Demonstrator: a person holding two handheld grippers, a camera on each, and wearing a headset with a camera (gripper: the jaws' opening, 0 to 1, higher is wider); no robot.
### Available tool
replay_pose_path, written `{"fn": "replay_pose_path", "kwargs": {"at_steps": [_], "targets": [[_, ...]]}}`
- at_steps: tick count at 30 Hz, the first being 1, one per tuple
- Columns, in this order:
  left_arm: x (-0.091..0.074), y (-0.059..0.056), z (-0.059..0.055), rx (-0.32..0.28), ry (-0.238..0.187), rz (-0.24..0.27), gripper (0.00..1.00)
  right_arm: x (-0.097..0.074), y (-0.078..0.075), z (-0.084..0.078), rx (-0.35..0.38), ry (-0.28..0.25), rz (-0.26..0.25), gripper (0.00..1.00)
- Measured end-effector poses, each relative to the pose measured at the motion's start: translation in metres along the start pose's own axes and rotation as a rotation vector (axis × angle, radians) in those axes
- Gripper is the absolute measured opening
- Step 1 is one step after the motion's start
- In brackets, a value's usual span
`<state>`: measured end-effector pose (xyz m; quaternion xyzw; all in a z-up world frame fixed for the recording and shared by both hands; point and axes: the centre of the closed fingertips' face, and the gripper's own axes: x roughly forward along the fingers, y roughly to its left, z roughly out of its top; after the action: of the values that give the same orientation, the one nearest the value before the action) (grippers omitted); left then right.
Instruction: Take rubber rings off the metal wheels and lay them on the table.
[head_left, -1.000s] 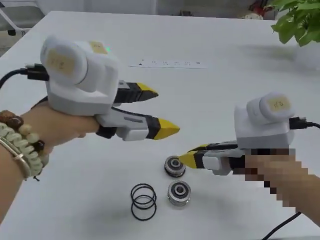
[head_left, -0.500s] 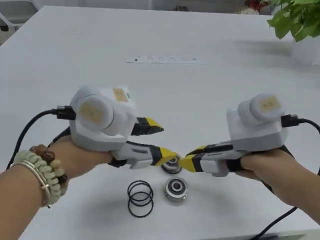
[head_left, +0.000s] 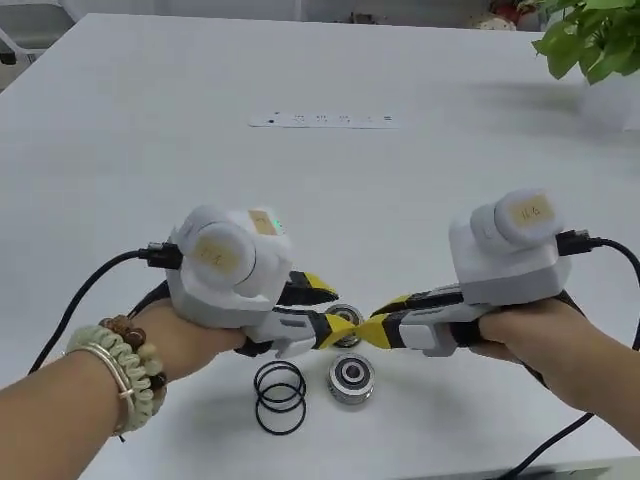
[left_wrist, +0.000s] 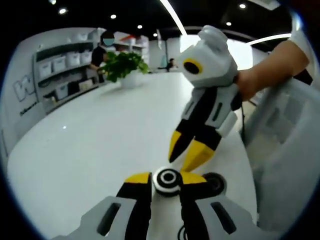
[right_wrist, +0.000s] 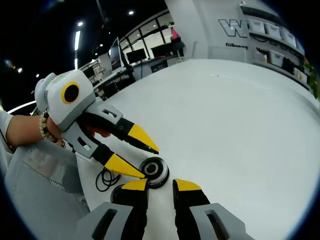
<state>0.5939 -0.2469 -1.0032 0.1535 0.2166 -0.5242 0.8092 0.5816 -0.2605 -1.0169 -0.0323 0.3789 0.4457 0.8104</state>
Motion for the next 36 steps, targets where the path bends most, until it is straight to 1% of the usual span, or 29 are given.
{"fn": "replay_pose_path", "kwargs": {"at_steps": [3,8,9,11,14,18,23,32,35,36], "targets": [[0.0011,-0.0025,-0.0030,0.000,0.008,-0.008,0.21,-0.0001,0.0003,-0.0002,0.002,0.001,0.002,0.17],[0.0031,-0.0073,-0.0016,0.004,0.002,-0.019,0.14,0.0000,0.0005,-0.0004,0.005,0.000,0.006,0.17],[0.0031,-0.0077,-0.0011,0.009,-0.001,-0.018,0.15,-0.0002,0.0007,-0.0005,0.005,0.000,0.007,0.17],[0.0028,-0.0075,-0.0023,-0.001,0.004,-0.018,0.15,-0.0004,0.0021,-0.0008,0.009,-0.001,0.007,0.17],[0.0026,-0.0063,-0.0026,-0.009,-0.006,-0.012,0.15,-0.0005,0.0029,-0.0011,0.015,-0.002,0.011,0.17],[0.0023,-0.0070,-0.0028,-0.006,-0.014,-0.012,0.15,-0.0010,0.0022,-0.0017,0.019,-0.001,0.009,0.18],[0.0015,-0.0075,-0.0036,0.022,-0.014,-0.016,0.14,-0.0012,0.0020,-0.0022,0.015,0.001,0.013,0.17],[0.0011,-0.0078,-0.0037,0.009,-0.029,-0.017,0.14,-0.0016,-0.0001,-0.0034,0.022,0.005,0.014,0.19],[0.0010,-0.0080,-0.0036,0.009,-0.030,-0.016,0.14,-0.0018,-0.0002,-0.0047,0.021,0.011,0.015,0.19],[0.0010,-0.0080,-0.0036,0.008,-0.031,-0.015,0.14,-0.0016,-0.0009,-0.0069,0.012,0.022,0.013,0.19]]}}
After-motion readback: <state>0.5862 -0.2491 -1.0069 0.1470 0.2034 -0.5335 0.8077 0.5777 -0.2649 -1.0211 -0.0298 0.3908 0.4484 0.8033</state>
